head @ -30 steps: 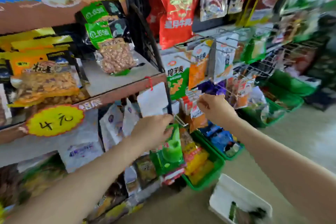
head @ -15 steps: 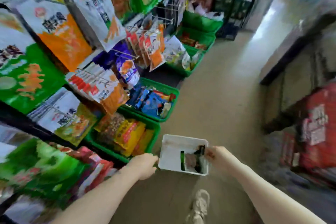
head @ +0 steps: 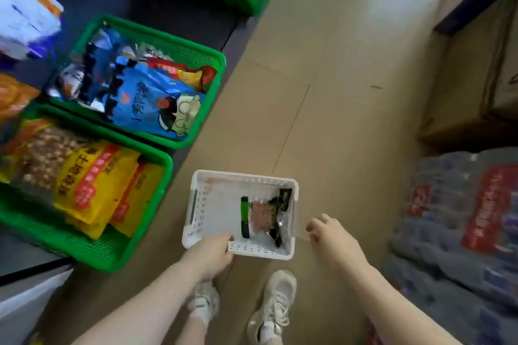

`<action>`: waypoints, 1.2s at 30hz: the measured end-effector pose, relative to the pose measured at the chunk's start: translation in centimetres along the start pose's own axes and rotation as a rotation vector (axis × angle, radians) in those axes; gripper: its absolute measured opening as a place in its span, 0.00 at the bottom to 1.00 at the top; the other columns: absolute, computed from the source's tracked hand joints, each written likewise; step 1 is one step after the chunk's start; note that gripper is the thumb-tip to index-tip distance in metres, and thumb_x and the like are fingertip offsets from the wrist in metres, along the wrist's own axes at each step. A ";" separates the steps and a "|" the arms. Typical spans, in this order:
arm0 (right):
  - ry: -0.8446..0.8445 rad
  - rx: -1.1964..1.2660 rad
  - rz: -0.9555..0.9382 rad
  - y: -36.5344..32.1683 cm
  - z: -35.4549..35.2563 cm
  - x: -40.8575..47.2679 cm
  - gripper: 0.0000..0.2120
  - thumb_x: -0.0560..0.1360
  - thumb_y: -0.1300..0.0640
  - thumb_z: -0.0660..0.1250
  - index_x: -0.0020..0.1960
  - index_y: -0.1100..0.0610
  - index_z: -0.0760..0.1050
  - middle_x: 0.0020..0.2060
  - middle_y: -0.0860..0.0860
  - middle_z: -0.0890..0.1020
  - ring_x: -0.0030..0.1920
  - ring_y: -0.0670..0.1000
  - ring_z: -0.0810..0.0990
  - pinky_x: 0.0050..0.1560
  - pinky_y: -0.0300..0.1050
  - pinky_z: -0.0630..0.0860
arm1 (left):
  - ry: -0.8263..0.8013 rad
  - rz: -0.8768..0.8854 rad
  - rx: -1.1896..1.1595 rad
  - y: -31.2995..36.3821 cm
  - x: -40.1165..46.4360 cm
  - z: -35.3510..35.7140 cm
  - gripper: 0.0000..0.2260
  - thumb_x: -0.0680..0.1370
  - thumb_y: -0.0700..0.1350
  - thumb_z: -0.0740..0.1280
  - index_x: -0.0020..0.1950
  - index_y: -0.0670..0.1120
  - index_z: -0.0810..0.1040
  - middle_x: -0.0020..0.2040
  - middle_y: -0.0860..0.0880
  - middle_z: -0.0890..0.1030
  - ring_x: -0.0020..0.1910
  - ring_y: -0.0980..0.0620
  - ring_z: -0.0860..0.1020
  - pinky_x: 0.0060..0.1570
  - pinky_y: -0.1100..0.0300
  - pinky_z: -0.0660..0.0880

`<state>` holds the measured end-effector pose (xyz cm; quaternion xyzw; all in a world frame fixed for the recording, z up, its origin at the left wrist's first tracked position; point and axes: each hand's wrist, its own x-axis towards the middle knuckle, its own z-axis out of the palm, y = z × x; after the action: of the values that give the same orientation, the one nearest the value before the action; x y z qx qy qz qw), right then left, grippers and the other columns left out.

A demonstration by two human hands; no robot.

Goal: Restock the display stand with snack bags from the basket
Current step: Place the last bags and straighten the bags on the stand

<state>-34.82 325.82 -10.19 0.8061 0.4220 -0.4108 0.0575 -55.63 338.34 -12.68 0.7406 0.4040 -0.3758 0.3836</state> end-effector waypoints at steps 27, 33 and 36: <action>-0.261 -0.100 0.157 0.2 15.8 24.0 0.08 0.76 0.66 0.56 0.52 0.59 0.70 0.43 0.54 0.79 0.37 0.54 0.76 0.35 0.46 0.76 | -0.012 0.133 0.202 -7.4 30.5 9.5 0.18 0.74 0.53 0.68 0.57 0.44 0.68 0.55 0.45 0.77 0.50 0.45 0.77 0.40 0.56 0.69; -0.216 0.145 0.086 -3.0 10.6 17.9 0.07 0.77 0.61 0.59 0.44 0.59 0.75 0.42 0.54 0.82 0.43 0.55 0.79 0.44 0.48 0.75 | 0.223 -0.126 -0.136 -10.3 20.4 6.2 0.14 0.74 0.52 0.67 0.49 0.46 0.67 0.43 0.45 0.80 0.39 0.47 0.78 0.38 0.53 0.77; -0.138 0.144 0.029 -6.2 5.3 13.0 0.07 0.76 0.61 0.60 0.40 0.57 0.74 0.36 0.50 0.78 0.34 0.50 0.74 0.35 0.41 0.70 | 0.331 -0.211 -0.456 -10.3 13.4 2.7 0.16 0.70 0.50 0.72 0.48 0.46 0.68 0.42 0.45 0.82 0.39 0.46 0.80 0.39 0.52 0.77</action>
<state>-38.63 335.68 -21.37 0.7840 0.3746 -0.4938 0.0344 -60.23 344.01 -28.15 0.6403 0.6098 -0.1872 0.4279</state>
